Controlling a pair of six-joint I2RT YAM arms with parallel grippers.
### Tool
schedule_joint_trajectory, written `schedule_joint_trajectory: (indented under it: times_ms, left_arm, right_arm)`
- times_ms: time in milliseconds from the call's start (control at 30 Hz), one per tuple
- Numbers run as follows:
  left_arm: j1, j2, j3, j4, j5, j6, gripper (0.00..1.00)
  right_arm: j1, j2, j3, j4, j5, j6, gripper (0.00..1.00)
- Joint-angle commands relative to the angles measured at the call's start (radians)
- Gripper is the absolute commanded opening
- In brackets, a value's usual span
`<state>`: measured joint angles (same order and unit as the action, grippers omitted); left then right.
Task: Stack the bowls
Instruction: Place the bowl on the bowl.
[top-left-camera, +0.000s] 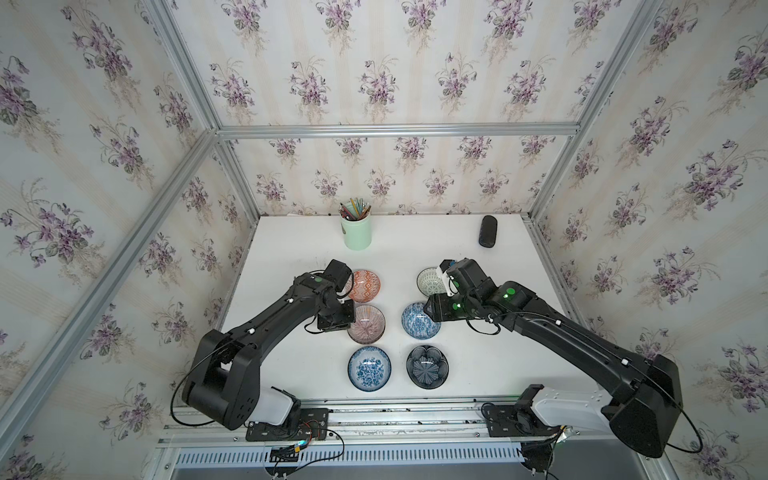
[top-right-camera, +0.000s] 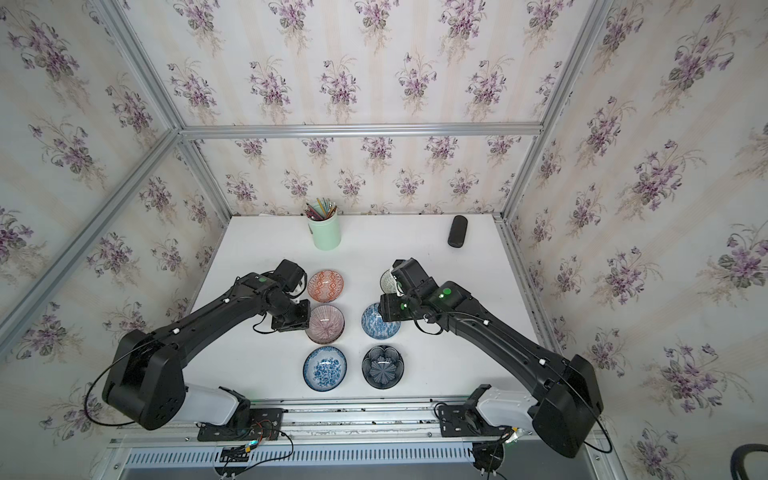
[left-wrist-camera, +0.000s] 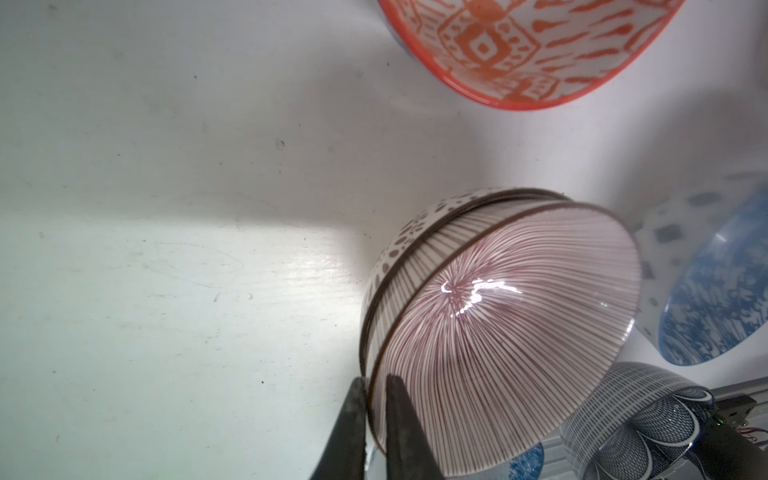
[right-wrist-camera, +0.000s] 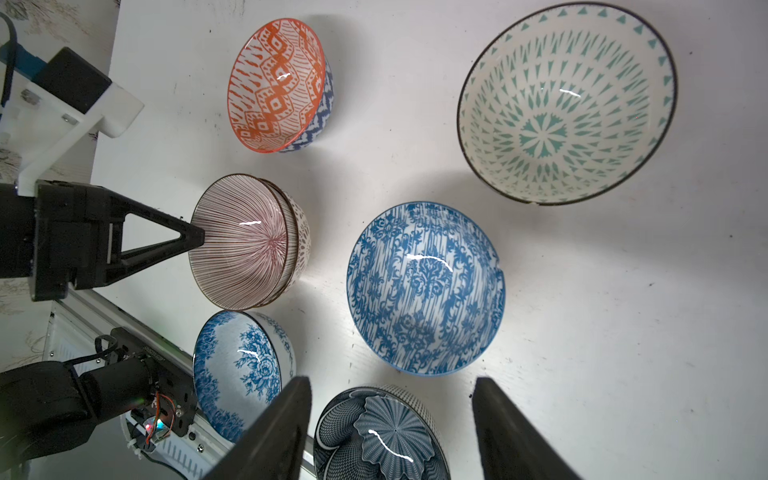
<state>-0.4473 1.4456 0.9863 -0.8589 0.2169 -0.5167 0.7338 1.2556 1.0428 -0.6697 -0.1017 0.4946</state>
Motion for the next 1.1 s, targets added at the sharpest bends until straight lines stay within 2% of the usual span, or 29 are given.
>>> schedule_joint_trajectory:
  times_ms: [0,567,767,800,867,967,1067]
  left_arm:
    - [0.000,0.006,0.003,-0.006,-0.006,0.014,0.14]
    - [0.001,0.024,0.004,-0.009,-0.002,0.015,0.08]
    - [-0.001,0.009,0.009,-0.019,-0.005,0.017,0.08]
    - [-0.001,0.007,0.011,-0.023,-0.005,0.017,0.12]
    - [0.001,-0.003,0.014,-0.029,-0.006,0.019,0.24]
    - [-0.001,-0.023,0.022,-0.044,-0.024,0.018,0.46]
    - [0.000,-0.096,0.035,-0.074,-0.054,0.011,0.57]
  right_arm:
    - [0.001,0.002,-0.001,0.017,-0.001,-0.007,0.67]
    - [0.001,0.021,-0.002,0.024,-0.003,-0.008,0.66]
    - [0.001,0.022,-0.003,0.023,-0.001,-0.009,0.67]
    - [0.001,0.024,-0.003,0.024,-0.001,-0.008,0.67]
    - [0.001,0.026,-0.003,0.023,0.000,-0.010,0.67]
    - [0.001,0.026,0.001,0.024,0.012,-0.009,0.67]
    - [-0.002,0.031,0.016,0.022,0.038,-0.014,0.68]
